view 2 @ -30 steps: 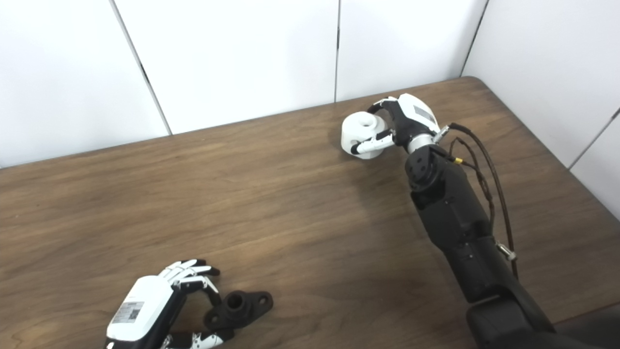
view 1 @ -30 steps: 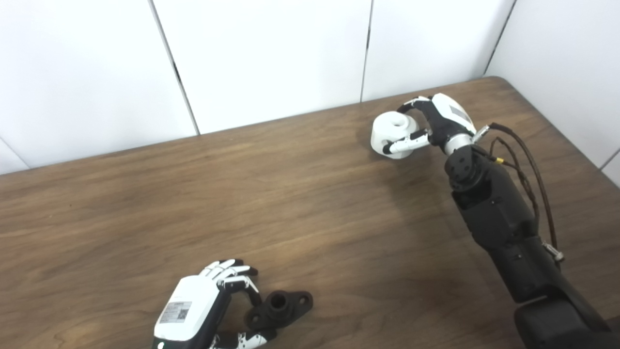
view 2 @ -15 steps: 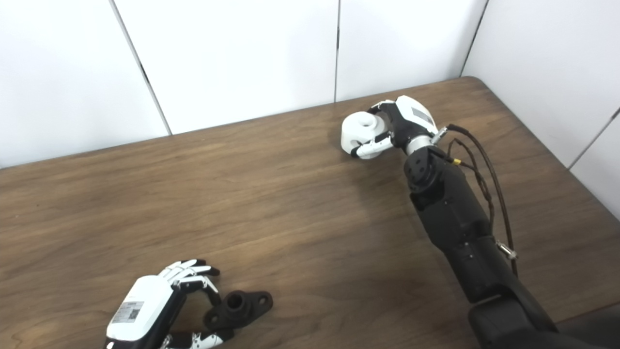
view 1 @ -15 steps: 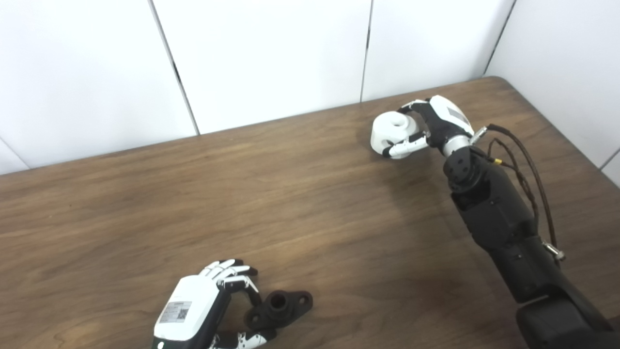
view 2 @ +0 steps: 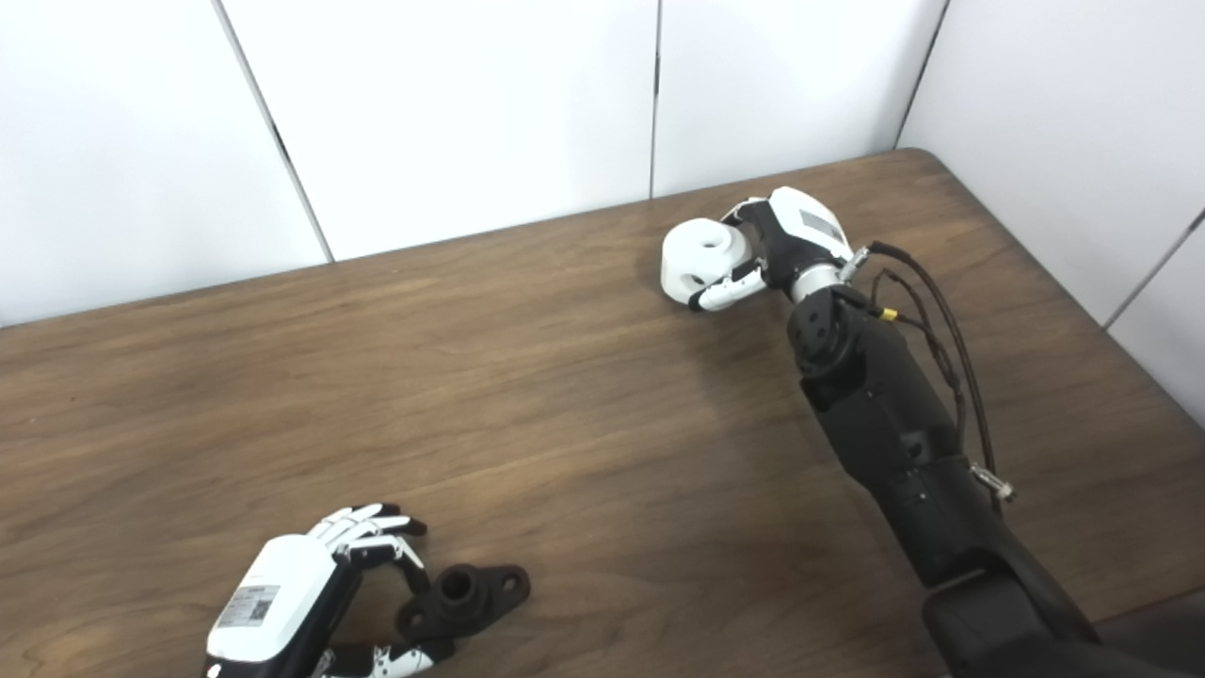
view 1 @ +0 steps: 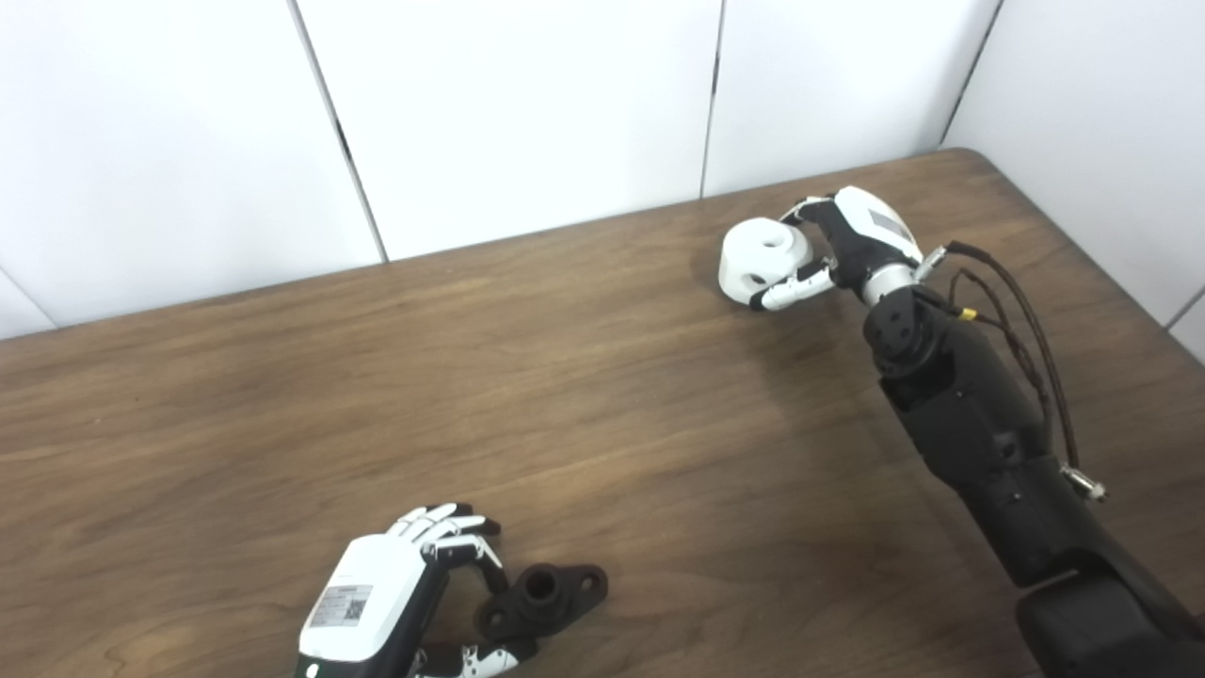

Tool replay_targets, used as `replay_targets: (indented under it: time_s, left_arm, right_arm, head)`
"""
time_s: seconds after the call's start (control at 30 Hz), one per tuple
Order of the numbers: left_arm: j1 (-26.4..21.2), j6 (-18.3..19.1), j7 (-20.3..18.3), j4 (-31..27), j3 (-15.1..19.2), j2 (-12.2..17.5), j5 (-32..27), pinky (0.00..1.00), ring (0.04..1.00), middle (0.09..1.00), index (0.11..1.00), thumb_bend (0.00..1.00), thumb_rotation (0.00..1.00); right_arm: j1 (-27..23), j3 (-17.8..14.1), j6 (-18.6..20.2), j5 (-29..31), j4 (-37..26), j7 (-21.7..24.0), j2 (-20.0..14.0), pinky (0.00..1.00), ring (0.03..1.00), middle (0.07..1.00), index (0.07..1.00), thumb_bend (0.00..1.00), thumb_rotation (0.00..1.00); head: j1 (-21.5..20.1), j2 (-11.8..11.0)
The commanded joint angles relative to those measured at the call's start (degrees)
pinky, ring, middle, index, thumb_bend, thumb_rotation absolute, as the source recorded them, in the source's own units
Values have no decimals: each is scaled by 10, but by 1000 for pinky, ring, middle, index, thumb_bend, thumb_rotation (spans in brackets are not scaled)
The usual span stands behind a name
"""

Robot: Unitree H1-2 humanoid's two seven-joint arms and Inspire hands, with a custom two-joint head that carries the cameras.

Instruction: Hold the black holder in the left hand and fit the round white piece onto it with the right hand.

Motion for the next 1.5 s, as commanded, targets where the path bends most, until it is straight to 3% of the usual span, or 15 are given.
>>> replay_targets:
  time_s: [0.0,0.13,0.77,1.23,1.47]
  left_arm:
    - [15,24,-30,13,2,9,14,860,864,779,486,524,56]
    - [15,29,-35,9,2,8,15,863,865,781,486,524,57]
    - [12,26,-32,15,-2,1,15,860,862,777,486,523,56]
    - [5,41,-47,17,-9,-19,34,868,865,781,486,523,56]
    - [1,49,-51,16,-16,-27,45,867,865,783,486,523,56]
  right_arm:
    - [-21,-5,-25,5,-11,-27,-18,829,961,867,511,578,153]
    - [-19,-3,-41,5,-7,-43,-21,819,935,836,484,526,139]
    - [-7,14,-50,14,-36,-36,-34,823,926,805,483,521,138]
    - [55,19,-9,23,-213,45,-25,832,904,783,485,521,138]
    - [92,29,14,20,-306,106,3,836,904,776,483,522,139]
  head:
    - [-1,0]
    - [-1,1]
    - [12,7]
    - [44,15]
    - [64,23]
